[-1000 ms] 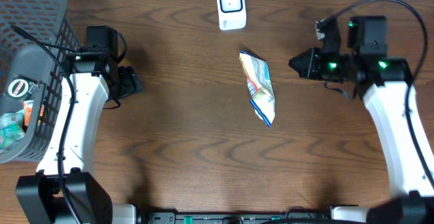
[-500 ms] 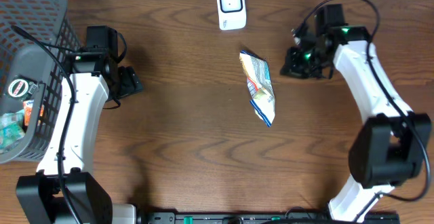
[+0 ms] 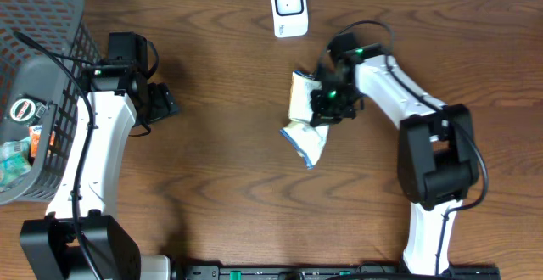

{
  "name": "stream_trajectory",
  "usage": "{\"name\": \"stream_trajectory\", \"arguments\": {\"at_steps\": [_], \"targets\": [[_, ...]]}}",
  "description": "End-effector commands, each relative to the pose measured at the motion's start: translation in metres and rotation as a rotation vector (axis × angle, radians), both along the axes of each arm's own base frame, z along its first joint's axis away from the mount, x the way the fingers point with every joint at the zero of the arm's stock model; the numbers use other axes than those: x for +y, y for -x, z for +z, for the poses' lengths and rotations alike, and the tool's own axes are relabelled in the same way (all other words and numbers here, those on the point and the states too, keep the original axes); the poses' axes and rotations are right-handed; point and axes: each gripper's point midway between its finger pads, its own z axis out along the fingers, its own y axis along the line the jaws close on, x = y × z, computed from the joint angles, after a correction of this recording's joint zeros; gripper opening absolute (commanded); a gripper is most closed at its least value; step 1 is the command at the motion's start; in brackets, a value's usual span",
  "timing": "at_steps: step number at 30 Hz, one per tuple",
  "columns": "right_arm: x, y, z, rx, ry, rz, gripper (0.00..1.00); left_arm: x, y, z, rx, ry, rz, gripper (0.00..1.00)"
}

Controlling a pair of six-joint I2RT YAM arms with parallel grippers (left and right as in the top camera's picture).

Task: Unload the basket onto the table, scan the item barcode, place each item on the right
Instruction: 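Grasp the white-and-blue package with the right gripper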

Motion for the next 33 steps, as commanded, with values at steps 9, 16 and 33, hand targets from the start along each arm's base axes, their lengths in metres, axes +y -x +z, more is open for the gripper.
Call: {"name": "stream_trajectory", "arguments": {"at_steps": [9, 16, 33], "targets": [[0.013, 0.015, -0.067, -0.003, 0.309, 0.019, 0.01, 0.002, 0.0, 0.004, -0.012, -0.006, 0.014, 0.98], [0.009, 0.003, -0.041, -0.066, 0.391, 0.033, 0.01, 0.002, 0.0, 0.004, -0.012, -0.006, 0.014, 0.97], [0.018, 0.015, 0.013, -0.058, 0.427, 0.122, 0.02, 0.002, 0.0, 0.004, -0.012, -0.006, 0.014, 0.98]]}}
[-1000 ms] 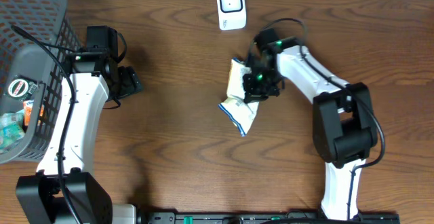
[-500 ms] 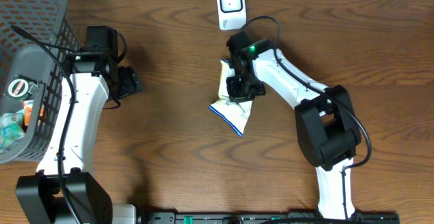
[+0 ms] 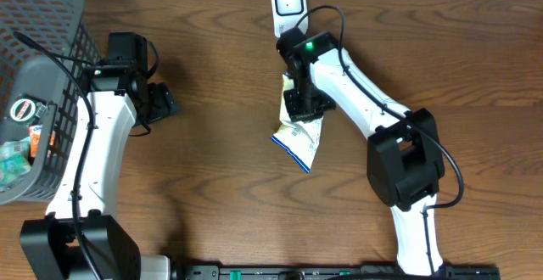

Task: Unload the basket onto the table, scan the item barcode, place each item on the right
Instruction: 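Grasp the white-and-blue package with the right gripper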

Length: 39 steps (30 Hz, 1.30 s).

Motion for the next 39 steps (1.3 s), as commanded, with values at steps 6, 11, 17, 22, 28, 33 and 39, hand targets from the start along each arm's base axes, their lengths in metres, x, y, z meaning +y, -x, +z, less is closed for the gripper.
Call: {"name": "stream_trajectory", "arguments": {"at_steps": [6, 11, 17, 22, 28, 33, 39], "targets": [[0.022, 0.037, -0.041, 0.076, -0.041, 0.068, 0.01, 0.002, 0.0, 0.004, -0.011, -0.008, 0.008, 0.98], [0.034, 0.046, -0.047, 0.068, -0.042, 0.108, 0.01, 0.002, 0.0, 0.004, -0.011, -0.008, 0.008, 0.98], [0.03, 0.038, -0.015, 0.046, 0.011, 0.113, 0.01, 0.002, 0.0, 0.004, -0.011, -0.008, 0.008, 0.98], [0.032, 0.036, 0.016, 0.048, 0.013, 0.116, 0.01, 0.002, 0.0, 0.004, -0.011, -0.008, 0.008, 0.98], [0.042, 0.053, 0.011, 0.078, 0.019, 0.152, 0.02, 0.002, 0.0, 0.004, -0.011, -0.008, 0.008, 0.98], [0.052, 0.068, -0.008, 0.089, 0.021, 0.192, 0.02, 0.002, 0.0, 0.004, -0.011, -0.008, 0.008, 0.98], [0.062, 0.085, -0.046, 0.074, 0.021, 0.19, 0.01, 0.002, 0.0, 0.004, -0.011, -0.008, 0.008, 0.98]]}}
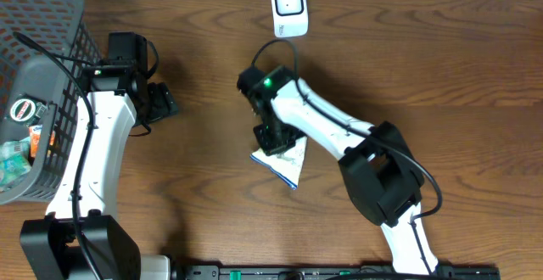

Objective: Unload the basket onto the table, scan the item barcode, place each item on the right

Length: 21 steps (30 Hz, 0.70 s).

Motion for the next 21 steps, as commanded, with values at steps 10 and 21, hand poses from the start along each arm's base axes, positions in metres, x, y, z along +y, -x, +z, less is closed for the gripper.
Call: {"name": "stream_trajectory", "arguments": {"at_steps": [10, 21], "targets": [[-0.004, 0.01, 0.0, -0.007, 0.062, -0.027, 0.01, 0.002, 0.0, 0.004, -0.01, -0.009, 0.005, 0.98], [0.004, -0.008, 0.06, -0.048, 0.038, 0.001, 0.03, 0.002, 0.0, 0.004, -0.01, -0.009, 0.005, 0.98]]}}
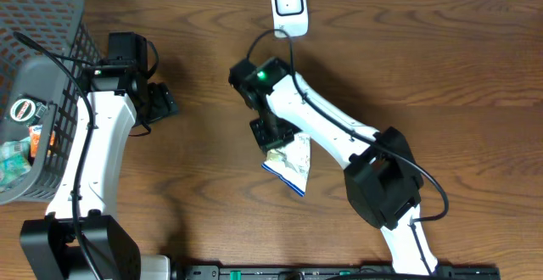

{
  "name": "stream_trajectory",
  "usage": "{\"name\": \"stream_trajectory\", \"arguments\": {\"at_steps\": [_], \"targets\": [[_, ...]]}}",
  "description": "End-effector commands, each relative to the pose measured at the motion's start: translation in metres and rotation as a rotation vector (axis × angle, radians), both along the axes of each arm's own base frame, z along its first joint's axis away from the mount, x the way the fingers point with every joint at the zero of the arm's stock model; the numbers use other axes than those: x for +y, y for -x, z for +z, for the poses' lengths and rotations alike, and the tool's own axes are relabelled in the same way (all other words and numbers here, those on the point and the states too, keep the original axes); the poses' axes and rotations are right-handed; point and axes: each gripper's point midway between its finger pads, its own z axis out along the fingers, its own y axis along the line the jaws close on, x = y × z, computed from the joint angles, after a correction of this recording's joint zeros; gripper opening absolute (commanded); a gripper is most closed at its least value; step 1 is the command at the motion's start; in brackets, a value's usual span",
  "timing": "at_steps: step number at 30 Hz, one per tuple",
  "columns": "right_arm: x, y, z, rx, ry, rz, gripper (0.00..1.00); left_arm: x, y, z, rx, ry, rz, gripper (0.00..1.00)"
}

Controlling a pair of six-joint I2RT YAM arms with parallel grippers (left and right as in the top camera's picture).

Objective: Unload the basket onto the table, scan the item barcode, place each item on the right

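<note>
A white packet with a blue edge lies or hangs at the table's middle. My right gripper sits at the packet's upper left end and looks shut on it, though the fingers are dark and small from overhead. The white barcode scanner stands at the table's far edge, well behind the packet. My left gripper hovers at the left side, away from the packet; its fingers are too dark to read.
A dark mesh basket with several items inside stands at the far left, beside the left arm. The right arm's base sits right of the packet.
The right gripper shifted slightly back and left, and the packet turned a little, its blue end now pointing more to the lower right. The left arm stayed put.
The right gripper held the packet right of centre, below the scanner. It then stood closer under the scanner with the packet hanging down. Later it was further left and nearer, at mid-table, where it still holds the packet. The left arm never moved.
</note>
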Motion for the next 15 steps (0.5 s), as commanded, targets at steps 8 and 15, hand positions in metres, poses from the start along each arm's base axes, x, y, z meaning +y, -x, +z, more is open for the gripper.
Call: {"name": "stream_trajectory", "arguments": {"at_steps": [8, 15], "targets": [[0.003, 0.019, -0.012, 0.034, 0.029, 0.057, 0.05, 0.002, 0.0, 0.004, -0.01, -0.009, 0.004, 0.98], [-0.016, 0.044, -0.06, 0.096, 0.091, 0.021, 0.02, 0.002, 0.0, 0.004, -0.01, -0.009, 0.004, 0.98]]}}
